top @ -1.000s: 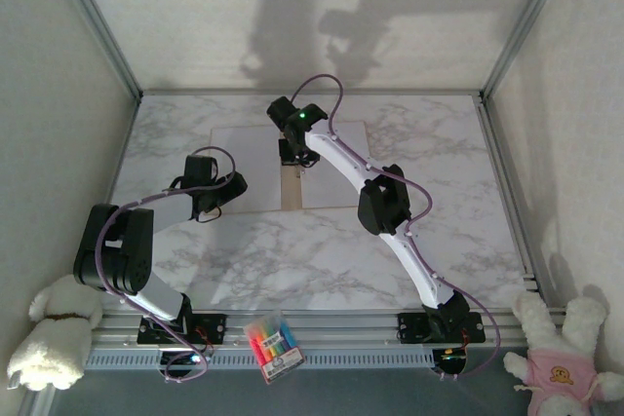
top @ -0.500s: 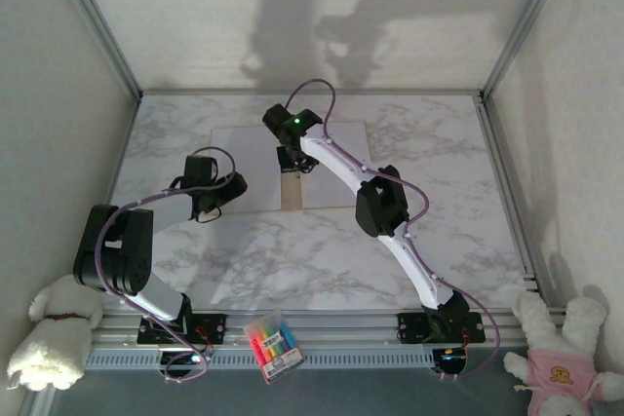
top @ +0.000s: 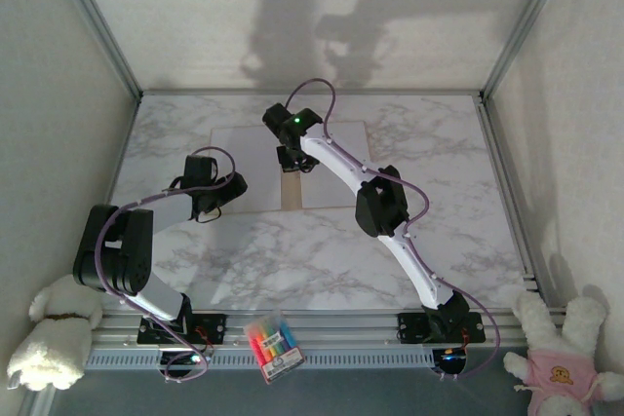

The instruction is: Put the files into the folder

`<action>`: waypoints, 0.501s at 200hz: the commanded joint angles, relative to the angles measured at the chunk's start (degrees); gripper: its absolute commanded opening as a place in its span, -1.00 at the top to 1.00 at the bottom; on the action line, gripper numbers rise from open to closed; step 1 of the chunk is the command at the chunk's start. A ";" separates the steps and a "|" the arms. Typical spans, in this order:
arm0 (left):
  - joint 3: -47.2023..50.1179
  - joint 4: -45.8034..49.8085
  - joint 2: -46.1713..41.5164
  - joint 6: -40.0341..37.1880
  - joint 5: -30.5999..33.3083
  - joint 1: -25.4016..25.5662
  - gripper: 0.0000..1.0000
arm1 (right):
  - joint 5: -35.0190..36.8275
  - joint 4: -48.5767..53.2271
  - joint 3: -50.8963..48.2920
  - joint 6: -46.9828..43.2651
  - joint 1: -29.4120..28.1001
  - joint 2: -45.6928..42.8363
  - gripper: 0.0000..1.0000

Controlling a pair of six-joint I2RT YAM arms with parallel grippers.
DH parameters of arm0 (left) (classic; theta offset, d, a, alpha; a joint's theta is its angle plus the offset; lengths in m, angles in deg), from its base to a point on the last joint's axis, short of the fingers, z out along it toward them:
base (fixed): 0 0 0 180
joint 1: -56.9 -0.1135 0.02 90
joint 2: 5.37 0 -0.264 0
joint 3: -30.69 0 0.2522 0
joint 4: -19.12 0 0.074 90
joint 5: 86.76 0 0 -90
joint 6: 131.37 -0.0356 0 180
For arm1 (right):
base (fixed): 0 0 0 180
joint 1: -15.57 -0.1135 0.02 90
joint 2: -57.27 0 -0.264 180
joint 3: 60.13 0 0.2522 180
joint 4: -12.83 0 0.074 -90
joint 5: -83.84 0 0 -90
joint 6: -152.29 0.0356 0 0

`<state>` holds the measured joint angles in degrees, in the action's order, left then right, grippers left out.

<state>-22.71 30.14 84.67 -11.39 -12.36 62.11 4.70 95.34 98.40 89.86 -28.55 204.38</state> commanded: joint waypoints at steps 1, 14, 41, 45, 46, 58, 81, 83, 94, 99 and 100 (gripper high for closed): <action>0.53 4.79 -0.62 -0.12 -0.84 0.35 -0.65 | -0.58 0.54 1.56 -1.03 0.16 -2.49 0.65; 0.52 4.84 -0.52 -0.15 -0.84 0.32 -0.65 | -1.35 -0.04 1.57 -1.15 0.13 -3.13 0.60; 0.44 4.72 -0.46 -0.18 -0.93 0.35 -0.66 | -1.15 -0.45 2.64 -1.05 0.17 -3.08 0.51; 0.44 4.68 -0.35 -0.14 -0.93 0.37 -0.66 | -1.12 -0.39 2.93 -1.03 0.17 -2.95 0.50; 0.44 4.68 -0.41 -0.16 -0.93 0.35 -0.66 | -1.06 -0.38 2.95 -1.03 0.22 -2.91 0.49; 0.36 4.68 -0.29 -0.16 -0.99 0.32 -0.65 | -0.79 -0.37 3.52 -1.01 0.39 -2.74 0.44; 0.31 4.68 -0.06 -0.14 -1.10 0.37 -0.65 | -0.54 -0.64 4.51 -0.62 0.86 -2.22 0.39; 0.27 4.68 -0.09 -0.13 -1.10 0.34 -0.65 | -0.56 -0.70 4.61 -0.62 0.87 -2.19 0.39; 0.26 4.67 0.00 -0.17 -1.15 0.33 -0.66 | -0.41 -1.21 4.94 -0.59 1.05 -1.95 0.37; 0.26 4.68 0.05 -0.17 -1.19 0.32 -0.66 | -0.38 -1.52 5.13 -0.59 1.05 -1.91 0.36; 0.26 4.68 0.05 -0.18 -1.19 0.32 -0.66 | -0.34 -1.56 5.15 -0.59 1.01 -1.87 0.36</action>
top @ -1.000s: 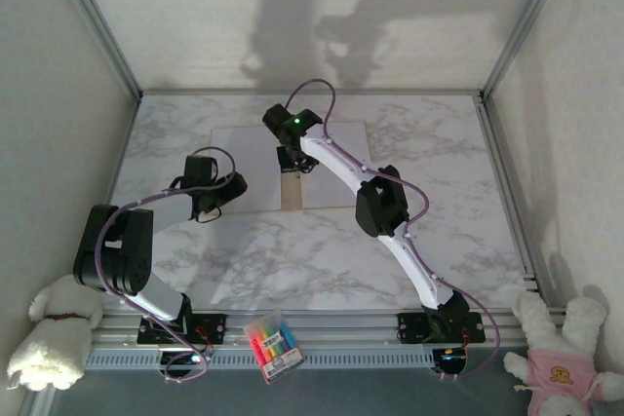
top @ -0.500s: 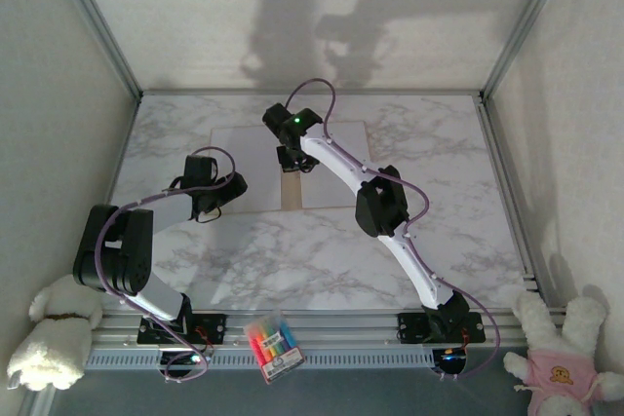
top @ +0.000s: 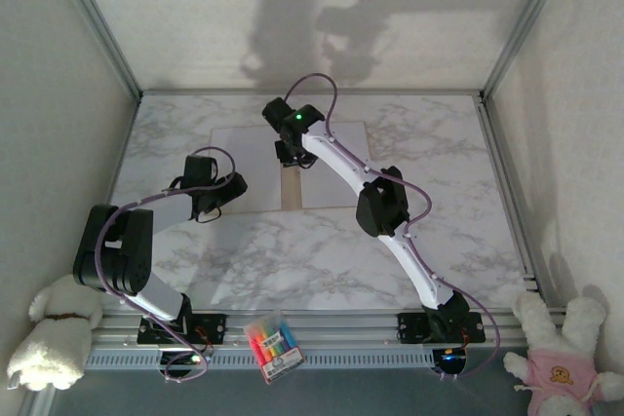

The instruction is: Put the files into the folder

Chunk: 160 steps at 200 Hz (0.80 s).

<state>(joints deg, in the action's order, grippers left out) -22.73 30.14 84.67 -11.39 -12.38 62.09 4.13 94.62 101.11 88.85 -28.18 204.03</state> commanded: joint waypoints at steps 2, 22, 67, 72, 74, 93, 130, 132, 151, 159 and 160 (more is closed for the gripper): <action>0.28 4.65 0.05 -0.14 -1.15 0.39 -0.65 | 0.19 -0.96 2.54 0.44 0.65 -1.49 0.36; 0.53 4.26 0.05 0.04 -1.16 0.37 -0.65 | 0.61 -2.45 3.21 -0.36 0.68 -0.91 0.27; 0.33 3.39 -2.86 0.44 -1.16 0.70 -0.66 | -1.18 -5.28 3.99 -2.14 3.81 -0.15 0.26; 0.21 3.08 -3.93 0.37 -0.97 0.81 -0.67 | -1.48 -5.23 3.61 -2.14 4.07 -0.57 0.26; 0.16 2.92 -4.46 0.35 -0.86 0.90 -0.67 | -1.65 -5.26 3.43 -2.09 4.16 -0.77 0.26; -1.37 1.38 -8.24 -0.54 0.39 1.47 -0.74 | -3.25 -6.71 0.30 -3.40 4.63 -4.05 0.25; -11.54 -1.19 -6.03 -4.08 -0.53 2.74 -0.87 | -9.01 -11.31 -8.19 -3.21 6.10 -13.22 0.19; -12.34 -1.27 -5.54 -4.34 -0.59 2.97 -0.88 | -9.31 -11.62 -8.77 -3.26 6.12 -13.71 0.19; -19.03 -3.21 -0.89 -6.64 -2.65 3.77 -0.95 | -10.84 -13.50 -13.15 -3.16 6.43 -18.06 0.16; -21.79 -4.33 1.45 -7.38 -4.42 3.86 -0.99 | -11.61 -14.06 -14.88 -2.74 6.60 -19.71 0.16; -22.04 -4.53 1.76 -7.52 -4.64 3.86 -0.99 | -11.74 -14.11 -15.09 -2.74 6.59 -19.86 0.16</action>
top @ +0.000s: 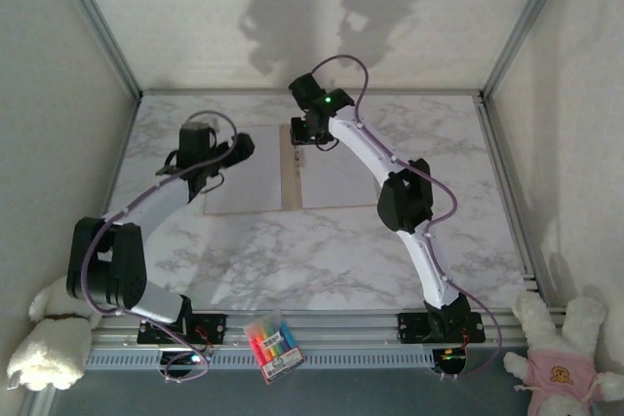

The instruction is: Put the files into the folder

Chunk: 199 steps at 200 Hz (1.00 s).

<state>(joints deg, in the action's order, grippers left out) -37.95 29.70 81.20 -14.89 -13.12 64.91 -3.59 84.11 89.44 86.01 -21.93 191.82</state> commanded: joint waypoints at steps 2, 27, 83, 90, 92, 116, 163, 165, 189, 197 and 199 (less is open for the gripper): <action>-7.42 -4.48 5.78 -4.25 -4.48 1.11 -0.99 | -4.16 -3.69 -3.90 0.23 0.41 -8.11 0.16; -14.73 -8.45 14.55 -6.39 -10.47 1.78 -0.99 | -5.56 -6.78 -12.03 1.95 1.27 -13.97 0.15; -32.54 -3.68 32.71 -12.58 -19.29 5.29 -0.99 | -9.07 -16.11 -31.71 5.19 4.50 -25.58 0.10; -33.90 -3.21 34.43 -13.06 -20.22 5.67 -0.99 | -9.33 -16.67 -33.13 5.31 4.71 -26.41 0.10; -34.27 -3.12 34.91 -13.17 -20.56 5.76 -0.99 | -9.42 -16.72 -33.50 5.35 4.78 -26.58 0.10; -37.19 -2.27 39.10 -13.71 -24.89 6.55 -0.99 | -10.78 -18.00 -36.77 5.46 5.50 -28.55 0.10; -37.40 1.50 40.46 -17.59 -29.64 8.46 -0.99 | -12.52 -19.47 -39.55 5.65 6.72 -31.03 0.09; -37.23 1.51 40.31 -17.69 -29.86 8.50 -0.99 | -12.57 -19.48 -39.59 5.59 6.71 -31.08 0.09; -35.28 1.48 39.01 -18.29 -32.41 9.04 -0.99 | -13.23 -19.98 -40.20 5.65 6.78 -31.59 0.09; -34.90 1.98 38.50 -18.90 -32.82 9.21 -0.99 | -13.42 -20.15 -40.46 5.72 6.82 -31.74 0.09; -34.76 2.05 38.39 -19.00 -32.85 9.28 -0.98 | -13.45 -20.20 -40.50 5.72 6.78 -31.72 0.09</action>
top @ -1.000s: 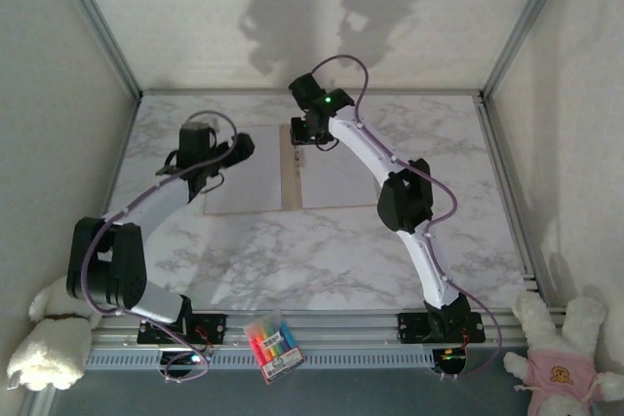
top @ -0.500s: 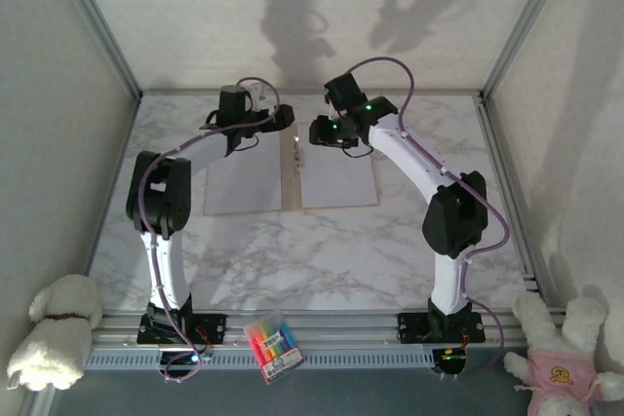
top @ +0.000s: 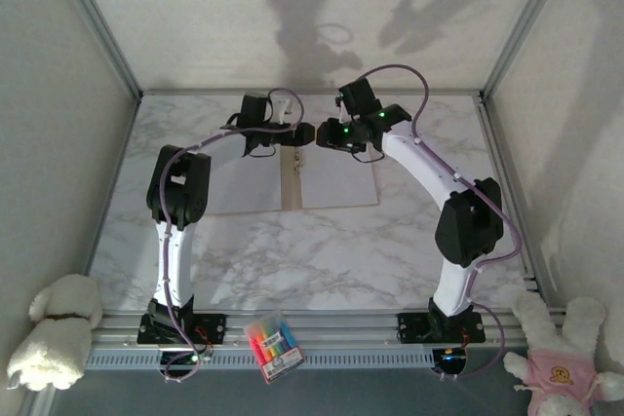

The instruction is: Put the files into the folder

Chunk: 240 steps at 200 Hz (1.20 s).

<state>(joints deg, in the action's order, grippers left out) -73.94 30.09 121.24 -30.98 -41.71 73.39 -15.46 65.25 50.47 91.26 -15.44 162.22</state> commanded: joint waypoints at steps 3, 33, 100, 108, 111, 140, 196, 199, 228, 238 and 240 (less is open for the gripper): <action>1.49 1.74 -1.97 -3.00 -4.31 0.90 -0.99 | -1.63 -1.38 -1.64 0.49 0.28 -2.18 0.09; 3.74 1.94 -4.49 -3.38 -4.48 1.30 -0.97 | -2.07 -1.45 -2.22 0.52 0.33 -2.51 0.09; 12.45 1.23 -14.19 -1.93 -4.36 3.38 -0.93 | -3.41 -2.54 -3.51 2.08 0.25 -2.06 0.09; 13.88 0.54 -16.15 -0.34 -1.24 3.33 -0.92 | -3.42 -2.38 -3.18 2.51 0.11 -1.58 0.09; 14.49 0.30 -16.89 0.38 0.40 3.20 -0.92 | -3.27 -2.31 -3.04 2.74 -0.02 -1.32 0.09; 23.07 -2.74 -26.64 12.51 19.15 -0.89 -0.92 | 1.05 4.58 5.63 4.25 -2.58 4.84 0.12; 37.23 6.08 -38.36 23.31 44.54 -7.61 -0.87 | 17.02 27.83 39.22 5.89 -10.74 27.15 0.10; 38.18 6.07 -38.70 23.62 44.89 -7.98 -0.87 | 17.60 28.51 40.61 6.04 -11.08 28.21 0.10; 45.60 3.42 -40.48 24.11 44.09 -11.30 -0.81 | 18.99 31.09 48.38 7.46 -11.50 35.46 0.10; 46.73 3.23 -40.20 23.52 43.77 -11.66 -0.79 | 19.26 30.47 48.91 7.76 -13.06 36.73 0.11; 46.90 3.23 -40.12 23.42 43.69 -11.70 -0.79 | 19.17 30.39 48.96 7.79 -13.12 36.95 0.11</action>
<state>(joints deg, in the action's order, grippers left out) -29.92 33.00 82.03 -8.95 -1.32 63.05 -0.29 89.95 96.00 96.94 -27.90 196.08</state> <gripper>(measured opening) 0.905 0.449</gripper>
